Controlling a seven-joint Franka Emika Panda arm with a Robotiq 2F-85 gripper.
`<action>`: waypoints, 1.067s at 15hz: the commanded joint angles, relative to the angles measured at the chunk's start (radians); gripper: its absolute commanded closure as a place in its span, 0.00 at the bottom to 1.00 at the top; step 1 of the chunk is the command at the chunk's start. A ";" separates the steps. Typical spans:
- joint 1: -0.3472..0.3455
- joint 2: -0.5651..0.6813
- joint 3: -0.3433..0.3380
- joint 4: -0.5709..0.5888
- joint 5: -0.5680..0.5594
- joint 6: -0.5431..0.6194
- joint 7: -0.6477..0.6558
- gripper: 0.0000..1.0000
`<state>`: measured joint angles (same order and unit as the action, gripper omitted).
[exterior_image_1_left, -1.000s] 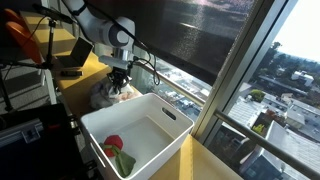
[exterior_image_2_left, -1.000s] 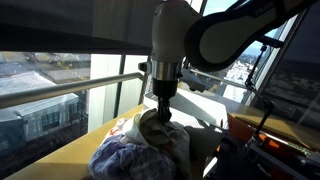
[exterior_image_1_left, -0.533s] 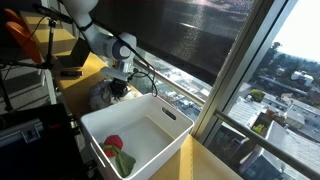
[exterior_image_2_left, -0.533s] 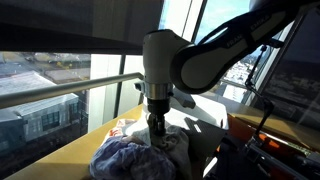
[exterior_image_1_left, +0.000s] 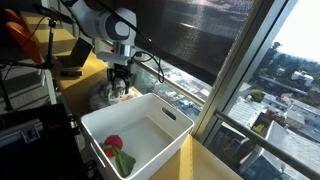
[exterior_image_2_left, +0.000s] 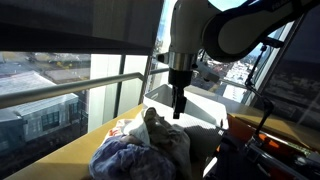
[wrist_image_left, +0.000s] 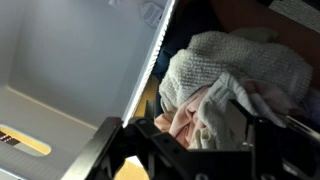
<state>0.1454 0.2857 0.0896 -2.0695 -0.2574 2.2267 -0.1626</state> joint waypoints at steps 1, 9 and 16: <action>-0.081 -0.189 -0.036 -0.108 0.018 0.001 -0.056 0.00; -0.257 -0.293 -0.184 -0.196 0.144 0.037 -0.274 0.00; -0.228 -0.306 -0.163 -0.389 0.255 0.222 -0.343 0.00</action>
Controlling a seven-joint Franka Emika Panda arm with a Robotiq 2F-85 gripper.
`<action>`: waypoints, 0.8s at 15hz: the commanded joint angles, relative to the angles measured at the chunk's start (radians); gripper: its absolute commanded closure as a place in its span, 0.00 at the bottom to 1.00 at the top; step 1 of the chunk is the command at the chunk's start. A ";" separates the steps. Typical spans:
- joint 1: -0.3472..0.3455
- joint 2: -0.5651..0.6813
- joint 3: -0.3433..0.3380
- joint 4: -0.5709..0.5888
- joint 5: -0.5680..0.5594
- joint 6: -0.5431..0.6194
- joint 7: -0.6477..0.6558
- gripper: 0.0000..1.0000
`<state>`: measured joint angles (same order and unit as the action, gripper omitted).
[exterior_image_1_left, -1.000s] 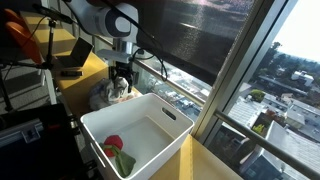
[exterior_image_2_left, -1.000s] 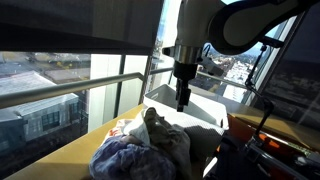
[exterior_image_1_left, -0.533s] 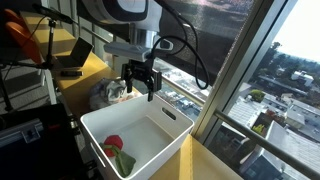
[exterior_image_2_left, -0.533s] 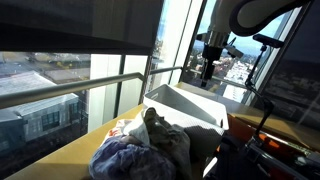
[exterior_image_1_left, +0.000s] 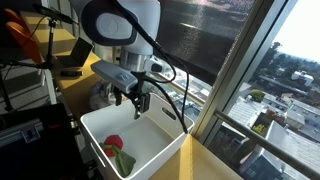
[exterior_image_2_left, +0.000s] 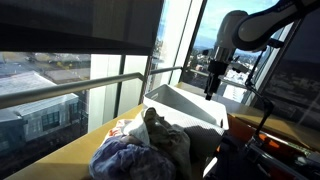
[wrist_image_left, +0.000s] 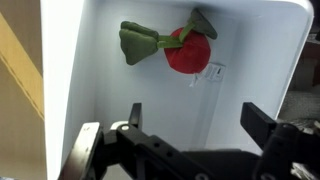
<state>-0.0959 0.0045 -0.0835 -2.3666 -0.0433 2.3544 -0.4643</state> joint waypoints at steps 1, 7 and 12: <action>0.013 -0.006 0.008 -0.108 0.047 0.127 -0.052 0.00; -0.027 0.106 -0.002 -0.127 0.106 0.215 -0.126 0.00; -0.059 0.206 0.027 -0.088 0.179 0.240 -0.164 0.00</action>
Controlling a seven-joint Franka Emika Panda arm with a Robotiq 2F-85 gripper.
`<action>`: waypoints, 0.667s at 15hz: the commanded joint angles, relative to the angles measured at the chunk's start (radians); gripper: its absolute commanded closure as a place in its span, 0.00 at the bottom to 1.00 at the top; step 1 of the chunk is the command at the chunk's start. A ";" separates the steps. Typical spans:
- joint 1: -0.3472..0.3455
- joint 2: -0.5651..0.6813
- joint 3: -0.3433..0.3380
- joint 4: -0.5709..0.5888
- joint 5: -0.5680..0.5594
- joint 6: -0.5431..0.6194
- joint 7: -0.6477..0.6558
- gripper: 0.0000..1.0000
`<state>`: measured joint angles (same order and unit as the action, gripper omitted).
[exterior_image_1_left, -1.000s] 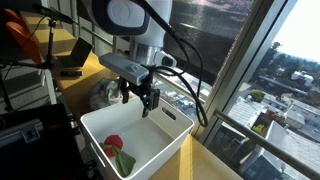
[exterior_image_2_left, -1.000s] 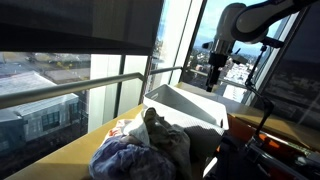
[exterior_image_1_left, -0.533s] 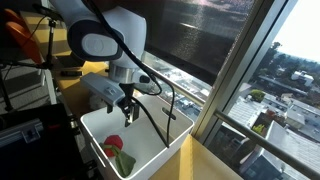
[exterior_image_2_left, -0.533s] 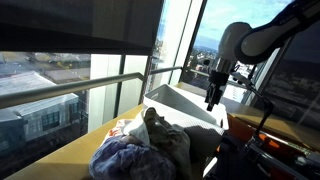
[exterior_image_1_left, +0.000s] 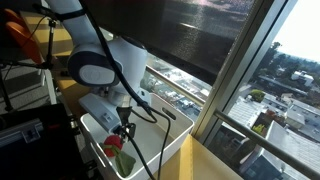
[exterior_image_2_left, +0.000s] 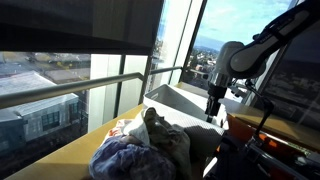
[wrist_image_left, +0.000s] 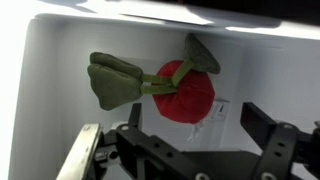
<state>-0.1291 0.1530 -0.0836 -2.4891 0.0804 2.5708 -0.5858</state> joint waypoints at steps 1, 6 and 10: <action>-0.030 0.085 0.032 0.044 0.059 0.038 -0.047 0.00; -0.072 0.261 0.078 0.128 0.070 0.101 -0.046 0.00; -0.093 0.373 0.095 0.192 0.020 0.132 -0.007 0.00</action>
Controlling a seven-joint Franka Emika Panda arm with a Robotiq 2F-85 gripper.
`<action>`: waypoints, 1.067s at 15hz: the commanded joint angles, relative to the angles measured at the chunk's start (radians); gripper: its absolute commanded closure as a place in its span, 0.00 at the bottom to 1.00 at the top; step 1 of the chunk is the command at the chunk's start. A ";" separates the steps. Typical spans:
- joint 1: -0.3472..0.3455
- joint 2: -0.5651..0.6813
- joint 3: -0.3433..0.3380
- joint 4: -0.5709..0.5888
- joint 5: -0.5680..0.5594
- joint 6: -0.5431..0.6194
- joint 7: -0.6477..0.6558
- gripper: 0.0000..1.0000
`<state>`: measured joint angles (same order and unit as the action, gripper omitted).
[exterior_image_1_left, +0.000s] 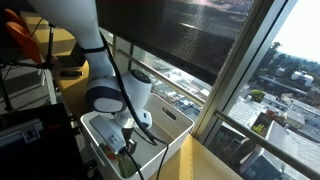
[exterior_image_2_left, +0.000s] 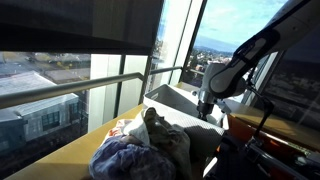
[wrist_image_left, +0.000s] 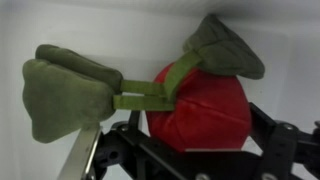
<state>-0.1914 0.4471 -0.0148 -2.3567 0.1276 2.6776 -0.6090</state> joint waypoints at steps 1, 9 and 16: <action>-0.034 0.097 0.028 0.072 -0.038 0.029 0.022 0.08; -0.044 0.012 0.052 0.082 -0.081 -0.034 0.028 0.81; -0.007 -0.224 0.071 0.087 -0.066 -0.174 0.019 0.99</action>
<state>-0.2091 0.3459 0.0431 -2.2648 0.0659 2.5832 -0.5917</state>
